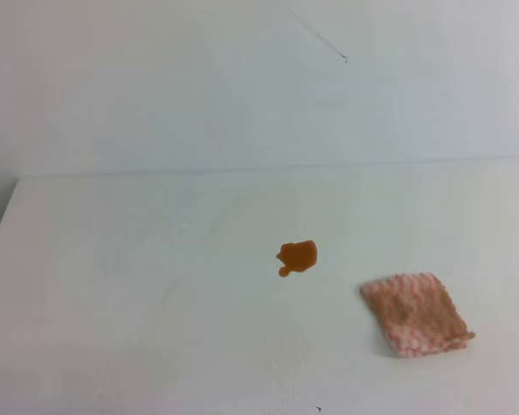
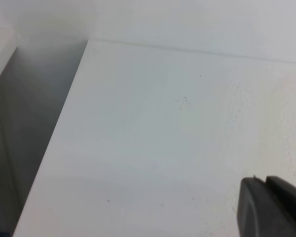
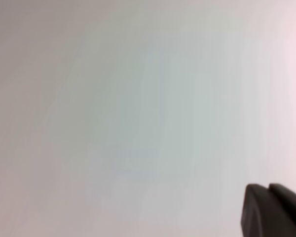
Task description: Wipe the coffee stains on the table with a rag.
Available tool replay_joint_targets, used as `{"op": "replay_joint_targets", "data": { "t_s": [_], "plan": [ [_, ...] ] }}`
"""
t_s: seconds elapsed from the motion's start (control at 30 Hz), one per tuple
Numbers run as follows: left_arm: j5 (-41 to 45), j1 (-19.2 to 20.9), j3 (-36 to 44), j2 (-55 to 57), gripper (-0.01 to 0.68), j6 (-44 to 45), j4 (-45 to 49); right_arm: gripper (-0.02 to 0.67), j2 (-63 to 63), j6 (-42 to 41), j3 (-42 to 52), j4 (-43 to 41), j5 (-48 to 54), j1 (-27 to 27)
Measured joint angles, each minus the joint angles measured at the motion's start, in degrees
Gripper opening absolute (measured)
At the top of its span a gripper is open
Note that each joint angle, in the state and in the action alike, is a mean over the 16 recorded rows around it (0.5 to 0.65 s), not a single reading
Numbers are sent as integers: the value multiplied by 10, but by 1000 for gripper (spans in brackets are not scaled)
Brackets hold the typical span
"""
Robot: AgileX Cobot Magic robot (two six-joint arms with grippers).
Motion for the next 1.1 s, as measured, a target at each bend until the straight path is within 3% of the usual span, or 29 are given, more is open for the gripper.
{"op": "replay_joint_targets", "data": {
  "t_s": [0.23,0.5,0.63,0.83,1.1],
  "plan": [
    [0,0,0,0,-1,0,0,-4,0,0,0,2,-63,0],
    [0,0,0,0,-1,0,0,-4,0,14,-14,10,-2,0],
    [0,0,0,0,-1,0,0,-4,4,24,-46,14,95,0],
    [0,0,0,0,0,0,0,-3,31,19,-121,21,319,0],
    [0,0,0,0,2,0,-1,-3,125,-78,-203,87,580,1]
  ]
}}
